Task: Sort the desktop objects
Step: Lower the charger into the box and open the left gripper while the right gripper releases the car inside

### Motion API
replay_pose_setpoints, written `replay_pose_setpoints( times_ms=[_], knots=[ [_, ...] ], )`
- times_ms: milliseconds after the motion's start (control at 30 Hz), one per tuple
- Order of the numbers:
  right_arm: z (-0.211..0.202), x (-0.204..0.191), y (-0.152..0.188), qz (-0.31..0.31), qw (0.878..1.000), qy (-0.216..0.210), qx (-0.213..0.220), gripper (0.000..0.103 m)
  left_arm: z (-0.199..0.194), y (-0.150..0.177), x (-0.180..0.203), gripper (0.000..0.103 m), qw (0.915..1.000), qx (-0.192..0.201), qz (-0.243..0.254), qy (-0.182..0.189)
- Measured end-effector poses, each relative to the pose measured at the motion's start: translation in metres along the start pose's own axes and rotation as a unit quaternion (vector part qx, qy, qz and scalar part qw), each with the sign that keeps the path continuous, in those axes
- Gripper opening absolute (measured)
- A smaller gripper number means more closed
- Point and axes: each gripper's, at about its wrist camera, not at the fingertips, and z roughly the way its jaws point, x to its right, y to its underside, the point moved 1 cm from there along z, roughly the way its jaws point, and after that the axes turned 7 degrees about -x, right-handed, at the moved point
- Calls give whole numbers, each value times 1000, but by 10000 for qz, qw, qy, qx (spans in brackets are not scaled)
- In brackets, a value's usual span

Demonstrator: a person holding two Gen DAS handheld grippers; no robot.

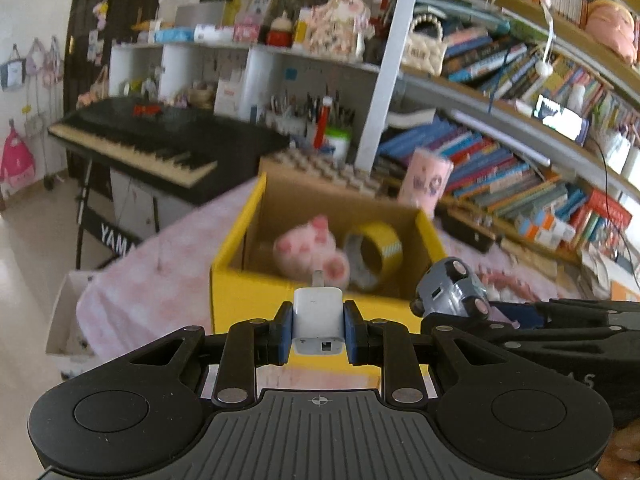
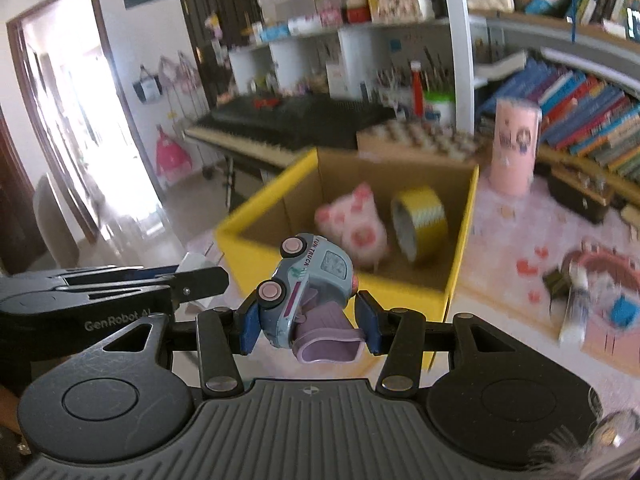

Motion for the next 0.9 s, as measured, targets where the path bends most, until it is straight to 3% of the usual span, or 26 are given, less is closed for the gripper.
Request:
replay_pose_setpoints(
  times_ms=[233,467,700,900],
  knots=[
    [14,23,-38,-256,9995,10,163,46,22,-34,3,24,9995,246,25,-204],
    [54,40,-51,-682,9974,23,-249,46,55,-50,7,24,9992,179,125,-342],
    [103,42,-56,-1782,9793,321,-907,46,105,-49,15,24,9974,-312,417,-488],
    [136,45,-58,-2260,9636,384,-1375,46,137,-41,13,24,9944,-760,432,-589]
  ],
)
